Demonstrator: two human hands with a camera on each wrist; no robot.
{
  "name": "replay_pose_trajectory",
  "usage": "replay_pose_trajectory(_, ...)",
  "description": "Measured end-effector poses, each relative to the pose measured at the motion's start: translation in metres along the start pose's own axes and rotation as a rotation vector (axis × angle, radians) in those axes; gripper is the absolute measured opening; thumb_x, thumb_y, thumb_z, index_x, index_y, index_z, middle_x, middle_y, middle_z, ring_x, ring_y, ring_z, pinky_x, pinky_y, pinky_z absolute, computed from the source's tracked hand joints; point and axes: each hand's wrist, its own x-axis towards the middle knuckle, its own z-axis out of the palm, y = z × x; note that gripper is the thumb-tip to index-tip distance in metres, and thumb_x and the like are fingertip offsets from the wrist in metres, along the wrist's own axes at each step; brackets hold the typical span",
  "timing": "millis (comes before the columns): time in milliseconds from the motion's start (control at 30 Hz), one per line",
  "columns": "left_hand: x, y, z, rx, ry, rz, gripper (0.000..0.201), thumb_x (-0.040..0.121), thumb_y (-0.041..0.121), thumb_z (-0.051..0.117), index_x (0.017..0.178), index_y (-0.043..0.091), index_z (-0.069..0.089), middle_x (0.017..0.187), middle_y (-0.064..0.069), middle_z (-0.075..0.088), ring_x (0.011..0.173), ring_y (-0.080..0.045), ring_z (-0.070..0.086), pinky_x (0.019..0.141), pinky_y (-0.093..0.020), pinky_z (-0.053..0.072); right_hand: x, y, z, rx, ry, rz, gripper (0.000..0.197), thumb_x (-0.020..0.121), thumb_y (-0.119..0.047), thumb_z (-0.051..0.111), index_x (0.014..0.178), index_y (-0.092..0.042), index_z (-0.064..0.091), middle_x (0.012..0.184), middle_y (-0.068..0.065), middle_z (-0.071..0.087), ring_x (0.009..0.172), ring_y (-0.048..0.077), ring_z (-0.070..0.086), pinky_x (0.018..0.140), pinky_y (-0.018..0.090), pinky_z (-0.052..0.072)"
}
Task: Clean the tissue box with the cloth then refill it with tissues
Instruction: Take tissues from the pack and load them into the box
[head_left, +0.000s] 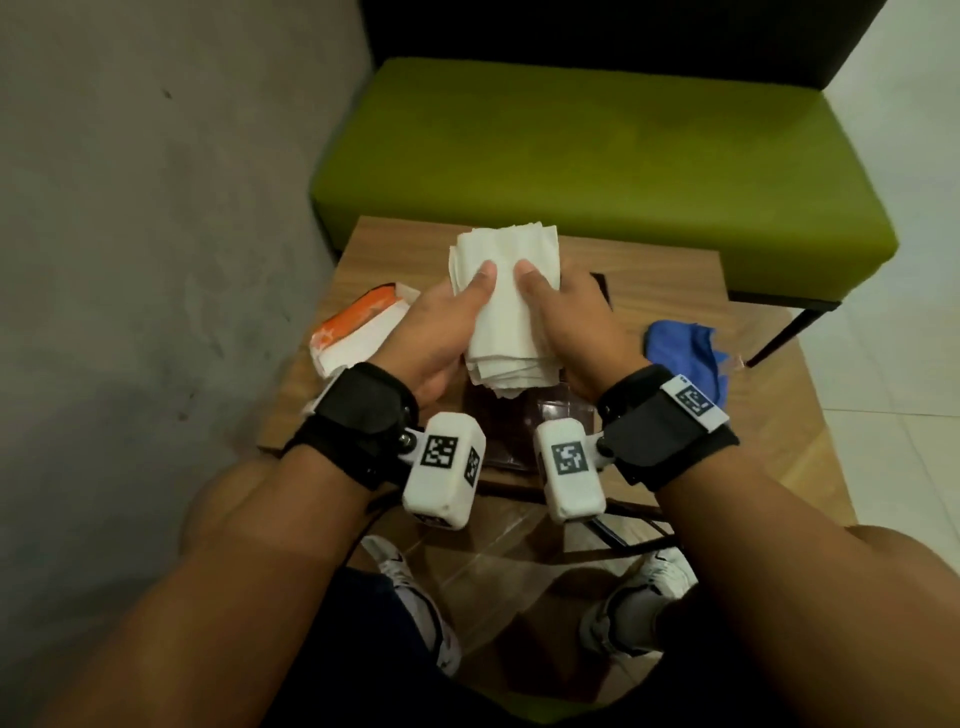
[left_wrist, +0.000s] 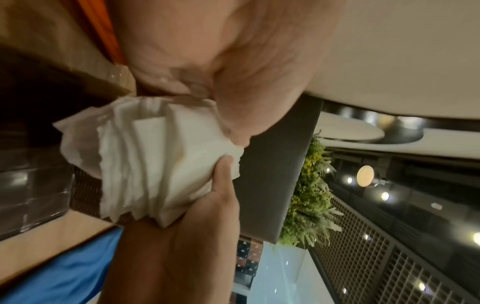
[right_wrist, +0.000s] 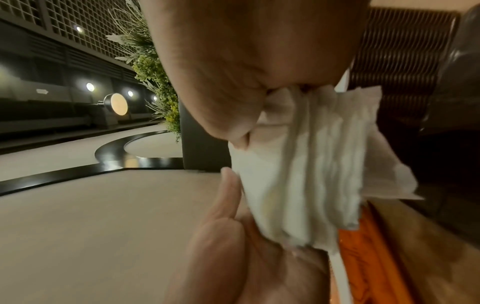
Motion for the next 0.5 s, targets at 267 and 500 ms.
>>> replay_pose_trajectory(267, 0.000, -0.005, 0.012, -0.018, 0.025, 0.027, 0.038, 0.111, 0.023, 0.055, 0.147, 0.009, 0.054, 0.134, -0.010, 0.073, 0.119, -0.024, 0.074, 0.100, -0.043, 0.061, -0.006, 0.006, -0.008, 0.176, -0.078, 0.089, 0.049, 0.105, -0.048, 0.057, 0.140, -0.014, 0.056, 0.123, 0.006, 0.076, 0.106, 0.024, 0.077, 0.094, 0.050, 0.063)
replay_pose_trajectory(500, 0.003, 0.004, 0.006, 0.016, -0.021, 0.022, 0.040, 0.105, 0.014, 0.065, 0.144, 0.008, 0.057, 0.133, -0.013, 0.074, 0.120, -0.028, 0.074, 0.101, -0.047, 0.061, -0.010, 0.003, -0.016, 0.397, -0.187, 0.199, 0.057, 0.100, -0.044, 0.069, 0.137, -0.002, 0.059, 0.126, 0.019, 0.075, 0.116, 0.037, 0.073, 0.103, 0.059, 0.056)
